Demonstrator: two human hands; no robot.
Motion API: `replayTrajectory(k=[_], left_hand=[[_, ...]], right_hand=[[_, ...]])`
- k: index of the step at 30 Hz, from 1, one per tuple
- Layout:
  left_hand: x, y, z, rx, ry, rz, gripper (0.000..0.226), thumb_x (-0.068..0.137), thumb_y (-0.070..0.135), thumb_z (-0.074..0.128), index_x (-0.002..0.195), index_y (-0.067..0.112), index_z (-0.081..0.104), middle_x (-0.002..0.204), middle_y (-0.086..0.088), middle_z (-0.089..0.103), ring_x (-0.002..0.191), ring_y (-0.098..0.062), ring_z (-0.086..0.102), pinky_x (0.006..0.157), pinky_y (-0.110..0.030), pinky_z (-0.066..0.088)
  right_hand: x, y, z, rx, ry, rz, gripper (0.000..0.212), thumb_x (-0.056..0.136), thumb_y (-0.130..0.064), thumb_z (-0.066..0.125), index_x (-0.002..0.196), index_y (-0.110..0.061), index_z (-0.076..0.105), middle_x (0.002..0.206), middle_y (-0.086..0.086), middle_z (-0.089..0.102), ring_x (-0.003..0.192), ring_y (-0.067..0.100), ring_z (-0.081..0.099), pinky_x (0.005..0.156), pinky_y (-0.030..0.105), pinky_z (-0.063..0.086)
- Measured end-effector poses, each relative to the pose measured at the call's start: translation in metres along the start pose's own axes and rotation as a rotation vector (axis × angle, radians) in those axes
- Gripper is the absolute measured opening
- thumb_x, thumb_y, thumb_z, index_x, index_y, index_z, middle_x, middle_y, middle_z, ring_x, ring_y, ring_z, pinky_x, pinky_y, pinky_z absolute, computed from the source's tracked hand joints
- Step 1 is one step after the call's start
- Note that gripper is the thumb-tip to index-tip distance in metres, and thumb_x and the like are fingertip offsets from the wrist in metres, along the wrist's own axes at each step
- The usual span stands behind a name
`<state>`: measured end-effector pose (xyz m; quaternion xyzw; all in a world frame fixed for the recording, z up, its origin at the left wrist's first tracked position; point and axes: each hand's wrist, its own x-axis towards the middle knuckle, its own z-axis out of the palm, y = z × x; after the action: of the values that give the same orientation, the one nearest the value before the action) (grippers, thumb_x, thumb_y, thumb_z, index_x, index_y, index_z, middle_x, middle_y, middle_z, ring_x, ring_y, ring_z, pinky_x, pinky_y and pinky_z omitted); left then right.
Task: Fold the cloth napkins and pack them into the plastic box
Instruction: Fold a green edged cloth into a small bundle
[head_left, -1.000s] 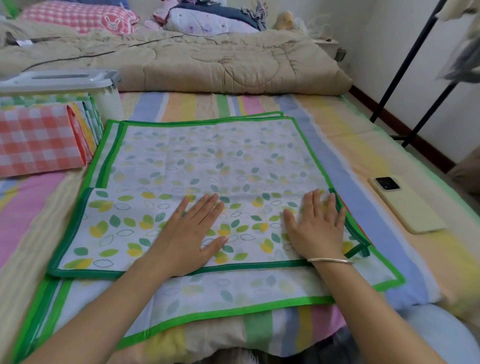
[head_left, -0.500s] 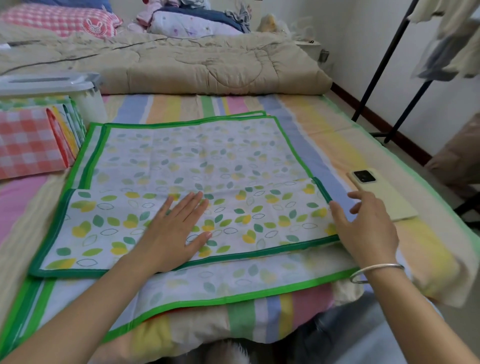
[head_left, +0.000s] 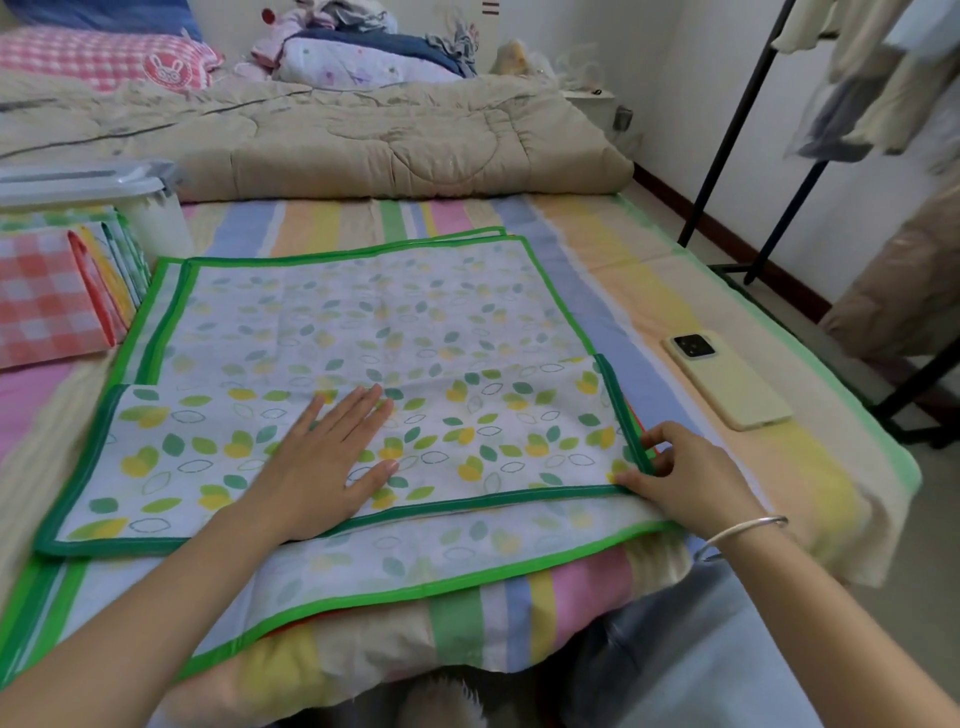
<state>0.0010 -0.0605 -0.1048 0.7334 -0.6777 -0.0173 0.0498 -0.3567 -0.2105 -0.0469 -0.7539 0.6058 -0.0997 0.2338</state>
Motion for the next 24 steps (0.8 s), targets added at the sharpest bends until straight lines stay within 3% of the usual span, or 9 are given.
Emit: replayTrajectory(k=[3,5,9,12,13,16,18,21,24], left_hand=[[0.0,-0.001,0.001,0.002,-0.002,0.004,0.089,0.086,0.08,-0.01,0.158,0.028,-0.003,0.165,0.012,-0.014,0.149,-0.001,-0.018,0.123,-0.038,-0.011],[0.001,-0.001,0.001,-0.006,0.004,0.003,0.09,0.086,0.08,-0.009,0.158,0.028,-0.002,0.165,0.012,-0.013,0.149,-0.001,-0.017,0.123,-0.038,-0.011],[0.001,-0.001,0.002,0.008,-0.002,0.001,0.089,0.085,0.08,-0.01,0.158,0.028,-0.004,0.165,0.012,-0.014,0.149,0.0,-0.018,0.123,-0.038,-0.011],[0.001,-0.001,0.002,-0.002,0.007,0.0,0.091,0.085,0.081,-0.01,0.158,0.028,-0.002,0.165,0.012,-0.012,0.149,-0.001,-0.017,0.123,-0.038,-0.011],[0.0,-0.001,0.002,0.002,0.006,0.001,0.091,0.085,0.081,-0.011,0.158,0.028,-0.002,0.165,0.011,-0.012,0.149,-0.001,-0.017,0.123,-0.039,-0.011],[0.0,0.001,0.002,0.01,0.007,-0.002,0.092,0.084,0.081,-0.013,0.158,0.028,-0.003,0.165,0.011,-0.013,0.15,-0.002,-0.017,0.123,-0.039,-0.01],[0.001,0.002,0.0,0.027,0.001,-0.008,0.092,0.083,0.08,-0.015,0.158,0.028,-0.005,0.164,0.011,-0.015,0.149,-0.002,-0.019,0.123,-0.04,-0.01],[0.0,0.002,0.0,0.034,-0.006,-0.008,0.093,0.082,0.08,-0.017,0.158,0.029,-0.007,0.164,0.012,-0.017,0.148,-0.002,-0.021,0.123,-0.04,-0.011],[-0.001,0.003,-0.001,0.037,-0.008,-0.015,0.093,0.081,0.08,-0.019,0.158,0.028,-0.008,0.164,0.011,-0.018,0.148,-0.002,-0.021,0.123,-0.039,-0.011]], right_hand=[[0.004,0.011,0.006,-0.048,0.052,0.092,0.062,0.063,-0.063,0.079,0.107,-0.03,0.051,0.098,-0.001,0.058,0.107,0.024,0.047,0.084,0.038,0.044],[0.005,0.016,0.009,0.084,0.039,0.163,0.06,0.062,-0.064,0.079,0.106,-0.033,0.051,0.104,0.001,0.057,0.115,0.026,0.043,0.092,0.038,0.04],[0.003,0.023,0.017,0.348,0.075,0.049,0.041,0.072,-0.039,0.083,0.102,-0.03,0.057,0.095,0.001,0.062,0.102,0.028,0.056,0.091,0.038,0.047],[-0.004,0.024,0.007,0.488,-0.075,-0.008,0.038,0.082,-0.007,0.075,0.114,-0.02,0.058,0.111,0.013,0.062,0.091,0.016,0.062,0.075,0.011,0.048],[-0.004,0.022,0.0,0.47,-0.116,-0.013,0.042,0.084,-0.002,0.07,0.12,-0.018,0.057,0.117,0.013,0.06,0.091,0.012,0.06,0.074,0.01,0.047],[-0.003,-0.005,-0.022,0.27,0.142,-0.082,0.053,0.085,0.003,0.057,0.134,-0.017,0.05,0.134,0.009,0.051,0.119,0.025,0.049,0.097,0.032,0.041],[-0.005,-0.052,-0.024,0.085,0.34,-0.257,0.056,0.087,0.0,0.052,0.139,-0.02,0.046,0.145,0.004,0.043,0.136,0.028,0.034,0.111,0.037,0.024],[-0.002,-0.122,0.016,-0.252,0.152,-0.554,0.055,0.101,-0.023,0.034,0.154,-0.02,0.019,0.163,-0.001,0.006,0.15,0.018,-0.005,0.121,0.038,-0.004],[0.026,-0.12,0.062,-0.448,-0.115,-0.444,0.064,0.102,-0.048,0.014,0.156,-0.017,-0.002,0.163,0.0,-0.014,0.148,0.015,-0.018,0.119,0.042,-0.014]])
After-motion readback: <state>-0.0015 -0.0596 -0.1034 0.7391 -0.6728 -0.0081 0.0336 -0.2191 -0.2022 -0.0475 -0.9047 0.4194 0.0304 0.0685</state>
